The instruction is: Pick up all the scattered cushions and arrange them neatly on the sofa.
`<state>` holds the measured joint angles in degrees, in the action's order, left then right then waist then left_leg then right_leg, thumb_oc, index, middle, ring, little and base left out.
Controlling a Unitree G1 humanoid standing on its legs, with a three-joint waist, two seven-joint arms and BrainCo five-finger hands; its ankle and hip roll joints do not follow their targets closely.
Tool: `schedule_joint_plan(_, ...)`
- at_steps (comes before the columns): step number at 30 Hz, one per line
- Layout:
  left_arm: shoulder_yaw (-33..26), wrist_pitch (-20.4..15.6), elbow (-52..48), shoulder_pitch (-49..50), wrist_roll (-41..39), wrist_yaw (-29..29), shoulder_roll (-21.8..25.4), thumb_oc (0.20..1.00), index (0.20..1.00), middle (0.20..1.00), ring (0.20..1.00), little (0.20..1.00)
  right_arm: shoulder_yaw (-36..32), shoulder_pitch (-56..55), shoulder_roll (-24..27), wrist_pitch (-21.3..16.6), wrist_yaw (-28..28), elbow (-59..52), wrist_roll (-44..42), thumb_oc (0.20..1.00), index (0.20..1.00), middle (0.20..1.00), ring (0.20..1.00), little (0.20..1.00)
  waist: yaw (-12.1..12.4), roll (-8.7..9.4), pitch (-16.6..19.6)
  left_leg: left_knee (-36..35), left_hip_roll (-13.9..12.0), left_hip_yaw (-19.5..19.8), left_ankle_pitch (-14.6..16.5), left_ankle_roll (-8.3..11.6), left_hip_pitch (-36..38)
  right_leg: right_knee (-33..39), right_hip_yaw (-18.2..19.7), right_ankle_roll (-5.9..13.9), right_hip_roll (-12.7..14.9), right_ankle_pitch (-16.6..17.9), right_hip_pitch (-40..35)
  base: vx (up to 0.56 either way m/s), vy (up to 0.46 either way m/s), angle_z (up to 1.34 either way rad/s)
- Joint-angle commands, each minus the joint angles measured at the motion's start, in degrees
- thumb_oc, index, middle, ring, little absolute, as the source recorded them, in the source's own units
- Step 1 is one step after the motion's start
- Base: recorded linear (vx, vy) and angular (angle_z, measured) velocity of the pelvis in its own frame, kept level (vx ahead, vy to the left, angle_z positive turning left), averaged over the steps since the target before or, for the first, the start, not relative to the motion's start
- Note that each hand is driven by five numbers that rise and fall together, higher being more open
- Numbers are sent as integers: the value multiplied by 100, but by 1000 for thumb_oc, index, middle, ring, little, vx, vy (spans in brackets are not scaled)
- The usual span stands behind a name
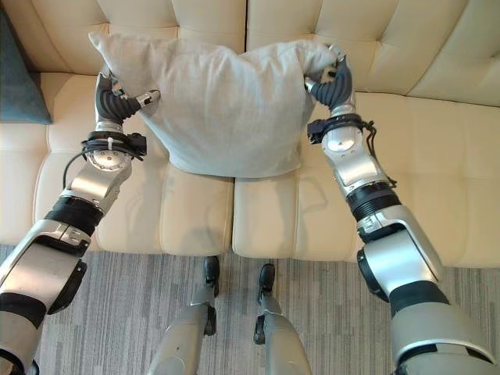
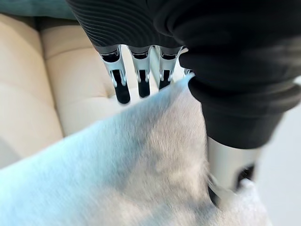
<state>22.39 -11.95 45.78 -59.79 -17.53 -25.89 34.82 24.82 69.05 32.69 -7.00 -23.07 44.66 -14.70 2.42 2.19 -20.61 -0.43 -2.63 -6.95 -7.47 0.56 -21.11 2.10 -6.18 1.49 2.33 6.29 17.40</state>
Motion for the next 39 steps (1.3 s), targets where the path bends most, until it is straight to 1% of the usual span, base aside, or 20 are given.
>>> schedule_joint_plan(1,30,-431,120,-745,-223,6,483,1000,1000,1000,1000,1000,122,708,266,-335,-118,56,-230,1000,1000,1000,1000,1000,82,165,338,349,-69,-8,480,386,-107,-214,288,776,481,-234,180,27,-1,-3)
schedule_joint_plan(6,-314,-468,56,-389,-595,181,1021,1000,1000,1000,1000,1000,-68,489,638,-300,-58,30,-583,1000,1000,1000,1000,1000,46,184,442,258,-78,-54,511,404,102,-96,331,781,454,-203,56,41,0,-4)
schedule_joint_plan(9,-755,-446,-185,345,-602,295,1219,1000,1000,1000,1000,1000,-404,-125,840,-302,101,-383,-681,1000,1000,1000,1000,1000,-8,190,518,212,-90,-85,543,409,283,-52,331,764,444,-219,-86,46,-2,-2)
schedule_joint_plan(11,-1182,-455,-702,1210,-630,434,1150,1000,1000,1000,1000,1000,-782,-935,875,-343,251,-1074,-635,1000,1000,1000,1000,1000,-56,192,553,175,-106,-112,576,401,440,-35,336,742,443,-241,-200,46,-4,-29)
schedule_joint_plan(12,-1213,-439,-762,1297,-618,431,1145,1000,1000,1000,1000,1000,-802,-1017,866,-321,248,-1139,-617,1000,1000,1000,1000,1000,-58,190,578,166,-107,-115,577,402,462,-31,337,742,442,-243,-219,71,6,-13)
schedule_joint_plan(13,-1797,-423,-1674,2622,-577,673,911,1000,1000,1000,1000,1000,-1409,-2304,846,-302,491,-2103,-441,1000,1000,1000,1000,1000,-95,165,642,120,-109,-139,623,382,661,0,315,727,444,-276,-392,92,13,-1)
schedule_joint_plan(15,-2213,-367,-2328,3732,-451,992,645,1000,1000,1000,1000,1000,-2055,-3591,689,-336,848,-2860,-255,1000,1000,1000,1000,1000,-164,123,724,52,-89,-172,660,350,835,37,292,722,459,-297,-525,133,27,3)
schedule_joint_plan(19,-2726,-41,-2603,5577,-204,1655,-6,1000,1000,1000,1000,1000,-2961,-5806,155,-312,1593,-3767,-33,1000,1000,1000,1000,1000,-291,102,967,-130,-56,-204,705,299,1259,107,242,751,486,-319,-883,96,40,-1)
schedule_joint_plan(20,-3018,119,-2614,6308,-184,1876,-417,1000,1000,1000,1000,1000,-3232,-6660,-103,-198,1890,-3830,115,1000,1000,1000,1000,1000,-345,101,1042,-175,-40,-206,739,281,1455,106,200,779,497,-340,-1051,30,34,-5)
schedule_joint_plan(21,-3019,122,-2624,6320,-182,1876,-417,1000,1000,1000,1000,1000,-3235,-6674,-107,-193,1891,-3842,116,1000,1000,1000,1000,1000,-344,106,1060,-182,-36,-208,717,280,1436,113,202,777,500,-322,-1032,6,46,-12)
schedule_joint_plan(26,-3102,457,-2076,7499,58,2340,-1202,1000,1000,1000,1000,1000,-3262,-7992,-850,26,2335,-2878,563,1000,1000,1000,1000,1000,-477,113,1321,-237,19,-236,802,206,1757,29,240,846,539,-275,-1204,-41,68,-8)
schedule_joint_plan(29,-3103,494,-1971,7582,120,2349,-1271,1000,1000,1000,1000,1000,-3148,-8069,-878,81,2332,-2710,746,1000,1000,1000,1000,1000,-474,128,1315,-244,27,-249,816,181,1815,20,277,863,541,-250,-1213,-94,68,-19)
schedule_joint_plan(30,-2959,513,-1782,7680,99,2378,-1373,1000,1000,1000,1000,1000,-2998,-8113,-1067,118,2361,-2409,665,1000,1000,1000,1000,1000,-497,150,1273,-350,81,-259,811,145,1873,45,369,898,541,-130,-1155,-205,93,-29)
schedule_joint_plan(31,-2955,529,-1740,7674,123,2375,-1357,1000,1000,1000,1000,1000,-2915,-8092,-1050,133,2331,-2324,772,1000,1000,1000,1000,1000,-501,169,1229,-392,110,-260,798,126,1846,65,399,939,553,-36,-1083,-341,124,-46)
schedule_joint_plan(32,-2955,512,-1627,7596,110,2331,-1349,1000,1000,1000,1000,1000,-2768,-7973,-1065,138,2298,-2141,871,1000,1000,1000,1000,1000,-516,198,1161,-419,154,-288,769,99,1768,26,517,1045,567,228,-837,-526,58,-42)
schedule_joint_plan(33,-2861,476,-1573,7363,176,2246,-1187,1000,1000,1000,1000,1000,-2562,-7705,-1083,113,2166,-1931,984,1000,1000,1000,1000,1000,-519,190,972,-397,114,-344,670,75,1585,-219,559,1126,523,326,-465,-591,45,-44)
schedule_joint_plan(36,-2725,412,-1600,7150,238,2179,-995,1000,1000,1000,1000,1000,-2300,-7551,-1137,67,2101,-1691,922,1000,1000,1000,1000,1000,-335,44,841,-293,-91,-456,389,54,1183,-1359,378,865,417,-495,-591,-438,18,-85)
schedule_joint_plan(37,-2725,412,-1600,7150,238,2179,-994,1000,1000,1000,1000,1000,-2300,-7551,-1137,67,2101,-1690,922,1000,1000,1000,1000,1000,-335,45,846,-292,-92,-457,389,54,1177,-1361,379,865,417,-496,-585,-274,-51,-50)
schedule_joint_plan(38,-2679,418,-1579,7113,264,2148,-963,1000,1000,1000,1000,1000,-2254,-7538,-1126,81,2087,-1522,909,1000,1000,1000,1000,1000,-250,-44,883,-335,-165,-407,276,58,1104,-2077,450,749,286,-818,-777,-231,-96,14)
schedule_joint_plan(39,-2635,425,-1567,7089,304,2110,-954,1000,1000,1000,1000,1000,-2219,-7539,-1115,75,2056,-1461,971,1000,1000,1000,1000,1000,-190,-62,897,-353,-185,-384,185,78,1064,-2578,506,731,199,-866,-826,-281,-166,19)
